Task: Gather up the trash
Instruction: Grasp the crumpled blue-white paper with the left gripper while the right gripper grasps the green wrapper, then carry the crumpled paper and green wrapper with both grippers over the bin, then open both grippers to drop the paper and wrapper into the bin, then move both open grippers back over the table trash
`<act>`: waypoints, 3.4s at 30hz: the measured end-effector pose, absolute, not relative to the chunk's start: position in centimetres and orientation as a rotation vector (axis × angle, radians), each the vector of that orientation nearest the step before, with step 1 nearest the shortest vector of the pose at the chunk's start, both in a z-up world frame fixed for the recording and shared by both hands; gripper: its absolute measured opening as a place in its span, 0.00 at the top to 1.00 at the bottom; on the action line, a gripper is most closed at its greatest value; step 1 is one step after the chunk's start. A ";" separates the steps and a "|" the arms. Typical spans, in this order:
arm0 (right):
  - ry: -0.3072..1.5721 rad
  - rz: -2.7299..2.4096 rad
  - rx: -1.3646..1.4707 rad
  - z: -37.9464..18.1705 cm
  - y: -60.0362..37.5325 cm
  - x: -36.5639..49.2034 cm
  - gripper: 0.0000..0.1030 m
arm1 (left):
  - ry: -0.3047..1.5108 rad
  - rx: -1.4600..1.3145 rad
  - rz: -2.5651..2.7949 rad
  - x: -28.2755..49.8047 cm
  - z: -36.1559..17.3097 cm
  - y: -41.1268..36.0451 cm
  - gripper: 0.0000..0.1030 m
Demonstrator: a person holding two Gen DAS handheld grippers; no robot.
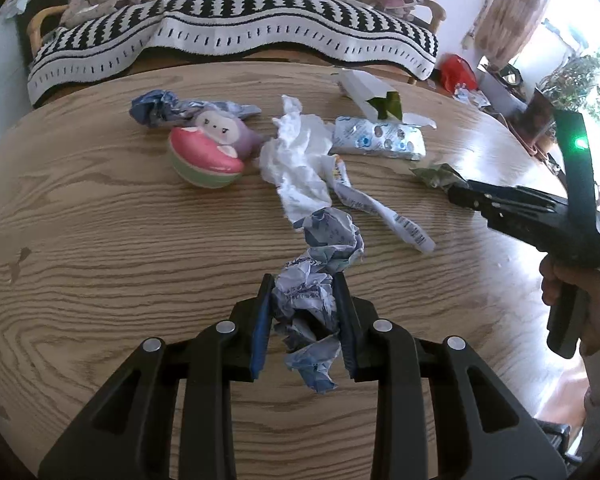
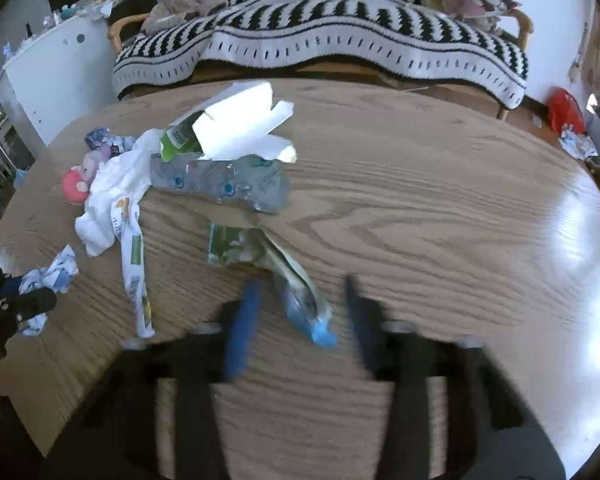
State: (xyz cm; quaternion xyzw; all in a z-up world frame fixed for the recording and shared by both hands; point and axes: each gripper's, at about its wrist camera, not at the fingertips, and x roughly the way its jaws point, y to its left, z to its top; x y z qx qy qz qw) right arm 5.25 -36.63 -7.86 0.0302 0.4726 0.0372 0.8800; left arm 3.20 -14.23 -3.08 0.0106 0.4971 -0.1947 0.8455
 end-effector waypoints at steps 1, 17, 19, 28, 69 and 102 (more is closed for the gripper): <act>0.985 0.080 0.074 -7.8 -36.5 5.1 0.88 | 1.053 0.020 -0.411 3.2 -3.1 -14.1 0.72; 0.792 0.014 0.172 2.1 -37.6 -8.5 0.89 | 0.937 0.014 -0.528 -3.9 3.6 -15.5 0.72; 0.765 -0.018 0.191 3.2 -38.3 -12.8 0.89 | 0.926 0.032 -0.589 -6.7 4.4 -17.2 0.72; 0.728 -0.237 0.370 1.4 -43.1 -32.9 0.89 | 1.009 0.129 -0.894 -20.5 2.4 -26.3 0.72; 0.863 -0.528 0.897 -15.1 -49.9 -45.8 0.05 | 1.223 0.344 -1.089 -29.7 -11.0 -36.1 0.06; 0.999 -0.009 0.054 -8.5 -28.2 -1.3 0.05 | 1.076 0.128 -0.290 7.8 -5.8 -7.1 0.06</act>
